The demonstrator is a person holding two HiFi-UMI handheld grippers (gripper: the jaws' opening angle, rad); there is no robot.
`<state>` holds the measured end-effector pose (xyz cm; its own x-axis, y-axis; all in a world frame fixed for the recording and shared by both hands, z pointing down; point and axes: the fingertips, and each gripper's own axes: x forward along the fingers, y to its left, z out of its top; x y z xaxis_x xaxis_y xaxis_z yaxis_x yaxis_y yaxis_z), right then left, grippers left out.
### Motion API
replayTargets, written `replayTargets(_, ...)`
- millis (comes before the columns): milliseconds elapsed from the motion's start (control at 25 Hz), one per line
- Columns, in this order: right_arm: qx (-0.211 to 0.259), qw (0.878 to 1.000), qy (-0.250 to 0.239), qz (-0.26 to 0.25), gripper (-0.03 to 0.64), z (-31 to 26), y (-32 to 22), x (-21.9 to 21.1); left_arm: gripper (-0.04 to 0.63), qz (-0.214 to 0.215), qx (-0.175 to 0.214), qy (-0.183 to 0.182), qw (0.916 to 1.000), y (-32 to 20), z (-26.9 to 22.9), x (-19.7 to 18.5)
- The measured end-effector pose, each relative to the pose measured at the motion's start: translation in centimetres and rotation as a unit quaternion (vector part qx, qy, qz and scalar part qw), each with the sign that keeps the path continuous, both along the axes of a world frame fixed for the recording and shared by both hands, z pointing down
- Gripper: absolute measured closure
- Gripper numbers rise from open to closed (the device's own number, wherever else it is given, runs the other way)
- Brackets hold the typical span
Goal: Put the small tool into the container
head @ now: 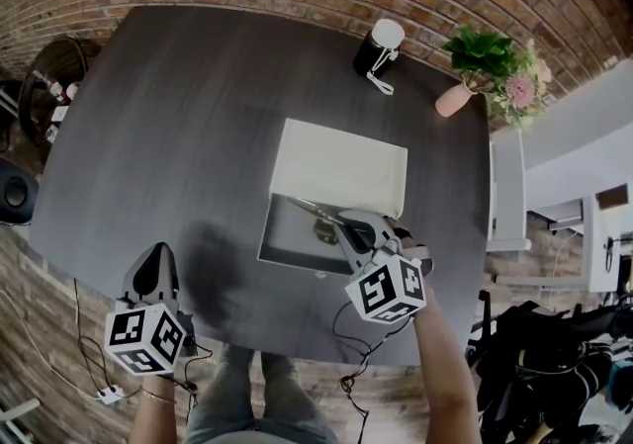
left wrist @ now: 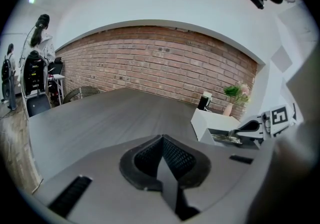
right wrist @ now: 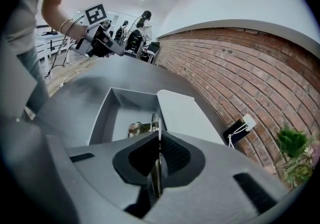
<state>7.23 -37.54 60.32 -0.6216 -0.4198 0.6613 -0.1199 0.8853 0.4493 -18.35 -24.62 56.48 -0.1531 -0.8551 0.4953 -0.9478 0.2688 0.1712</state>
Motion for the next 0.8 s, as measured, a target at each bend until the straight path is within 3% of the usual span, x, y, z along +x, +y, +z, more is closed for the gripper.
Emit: replayTargets(800, -0.055, 0.998, 0.038, 0.011, 0.596, 1.5, 1.1, 0.1, 0.594, 0.011, 0.001, 0.001, 0.9999, 0.4, -0.4, 0.2)
